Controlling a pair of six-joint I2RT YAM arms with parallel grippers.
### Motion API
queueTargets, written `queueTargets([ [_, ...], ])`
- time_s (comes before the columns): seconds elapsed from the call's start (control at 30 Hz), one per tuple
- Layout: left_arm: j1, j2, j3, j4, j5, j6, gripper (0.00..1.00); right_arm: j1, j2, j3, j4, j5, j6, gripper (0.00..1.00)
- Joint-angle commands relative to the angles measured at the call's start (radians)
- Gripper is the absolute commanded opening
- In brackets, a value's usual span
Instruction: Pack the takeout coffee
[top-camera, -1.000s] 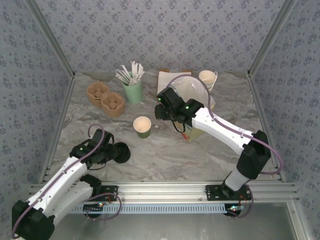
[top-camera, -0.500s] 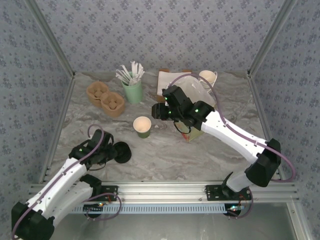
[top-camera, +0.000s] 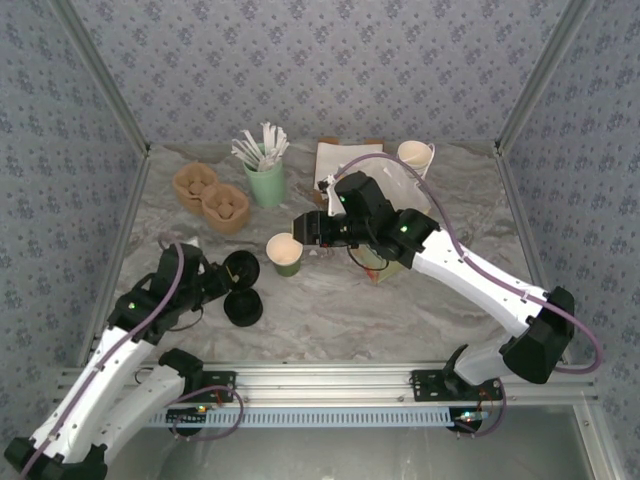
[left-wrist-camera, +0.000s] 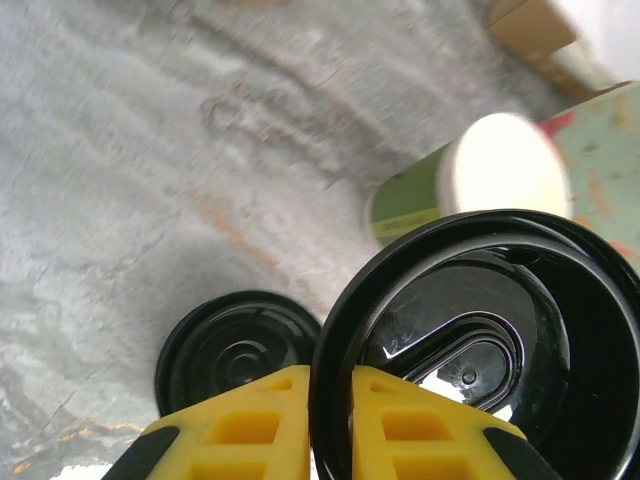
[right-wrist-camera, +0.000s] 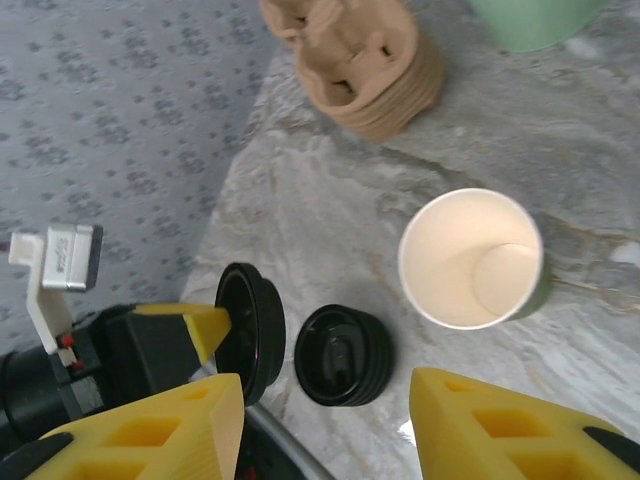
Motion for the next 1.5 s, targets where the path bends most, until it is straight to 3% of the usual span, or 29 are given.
queueTargets([
  [0.0,-0.009,0.011,0.088,-0.007,0.037,0.058,0.16,0.006,-0.017,0.003,0.028,-0.098,0.003,0.52],
  [0.43,-0.069,0.1,0.199,0.08,0.082,0.093,0.15,0.051,0.015,0.066,0.017,-0.165,-0.013,0.49],
  [1.17,-0.131,0.142,0.238,0.112,0.061,0.093,0.15,0.09,0.072,0.098,-0.002,-0.107,-0.022,0.37],
  [1.47,-0.148,0.15,0.233,0.125,0.052,0.094,0.15,0.082,0.084,0.098,-0.012,-0.092,-0.01,0.21],
])
